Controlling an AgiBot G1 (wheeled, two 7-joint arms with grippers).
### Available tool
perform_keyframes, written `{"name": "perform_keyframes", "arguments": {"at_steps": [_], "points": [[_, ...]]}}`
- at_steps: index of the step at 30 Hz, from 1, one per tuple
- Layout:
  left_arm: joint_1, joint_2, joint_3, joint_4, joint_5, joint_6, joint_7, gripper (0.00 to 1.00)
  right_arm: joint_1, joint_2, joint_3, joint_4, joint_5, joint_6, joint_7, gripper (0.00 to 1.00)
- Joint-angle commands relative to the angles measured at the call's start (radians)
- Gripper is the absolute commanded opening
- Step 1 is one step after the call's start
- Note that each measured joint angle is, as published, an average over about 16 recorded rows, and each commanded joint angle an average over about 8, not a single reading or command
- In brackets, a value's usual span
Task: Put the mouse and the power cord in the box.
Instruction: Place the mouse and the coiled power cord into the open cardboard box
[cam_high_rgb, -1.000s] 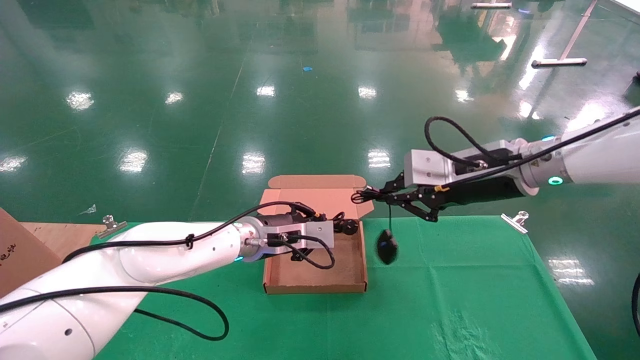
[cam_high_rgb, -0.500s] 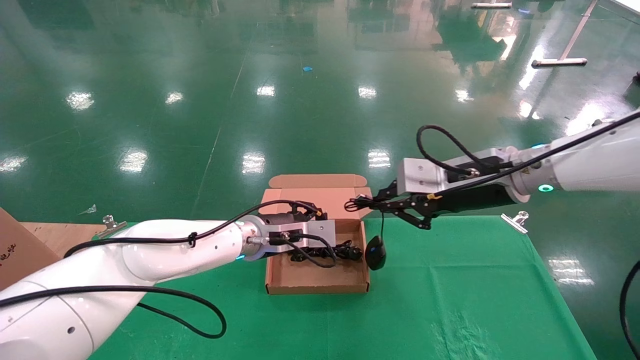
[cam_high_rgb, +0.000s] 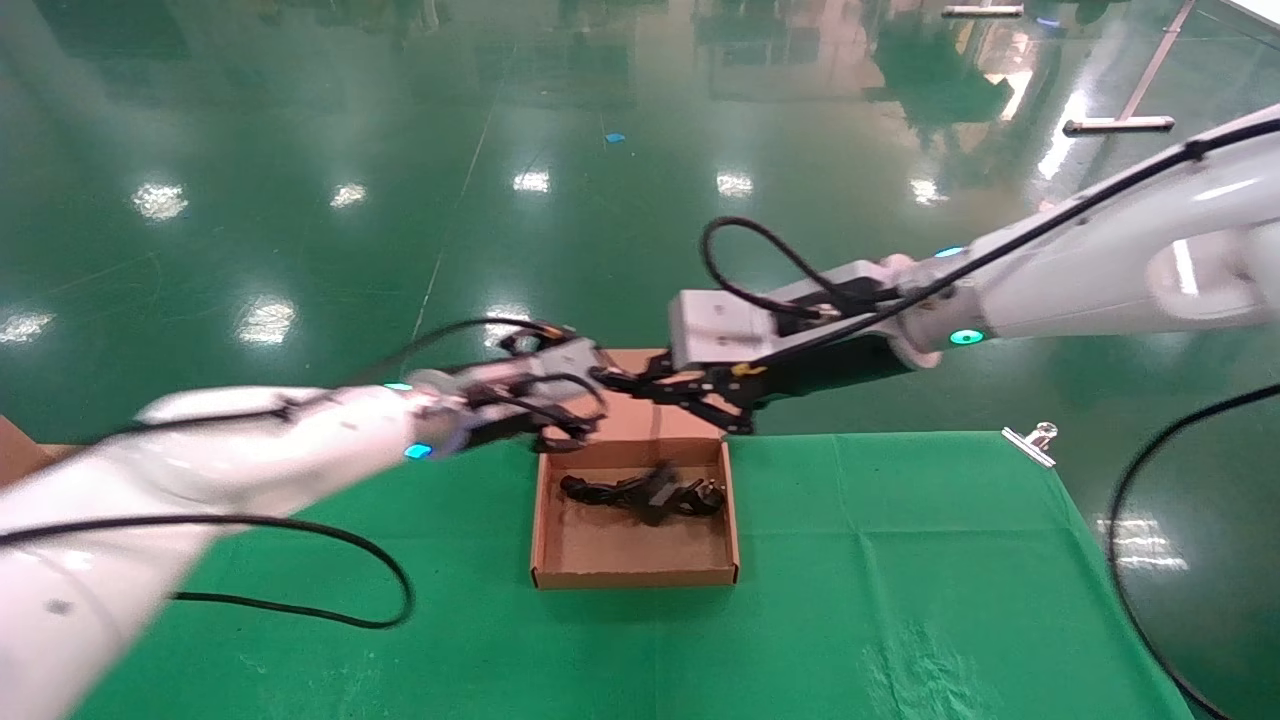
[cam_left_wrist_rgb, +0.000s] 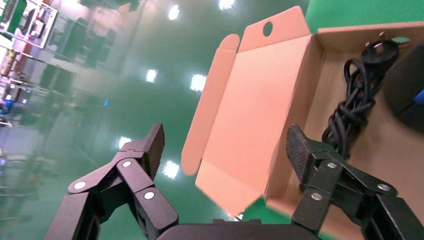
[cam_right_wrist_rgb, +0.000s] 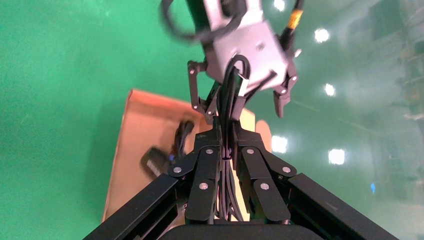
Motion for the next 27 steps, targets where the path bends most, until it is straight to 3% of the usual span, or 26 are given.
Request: {"name": "perform_keyframes", "arguments": {"at_steps": [1, 6, 12, 20, 21, 27], "points": [[-0.009, -0.031, -0.019, 0.011, -0.028, 0.044, 0.018, 1.0, -0.011, -0.011, 0.004, 0.023, 0.006, 0.008, 0.008, 0.0], [0.006, -0.154, -0.093, -0.011, -0.139, 0.21, 0.099, 1.0, -0.083, -0.018, -0.026, 0.153, 0.047, 0.066, 0.063, 0.0], [0.046, -0.26, -0.189, -0.006, -0.283, 0.405, 0.232, 1.0, -0.179, -0.021, -0.127, 0.301, 0.097, 0.184, 0.149, 0.0], [0.077, -0.268, -0.248, 0.112, -0.375, 0.562, 0.373, 1.0, -0.245, -0.016, -0.301, 0.367, 0.123, 0.358, 0.241, 0.02], [0.076, -0.261, -0.249, 0.13, -0.375, 0.566, 0.385, 1.0, -0.247, -0.015, -0.319, 0.361, 0.121, 0.379, 0.247, 0.06], [0.071, -0.225, -0.248, 0.204, -0.37, 0.563, 0.438, 1.0, -0.255, -0.011, -0.396, 0.324, 0.114, 0.457, 0.263, 0.81]]}}
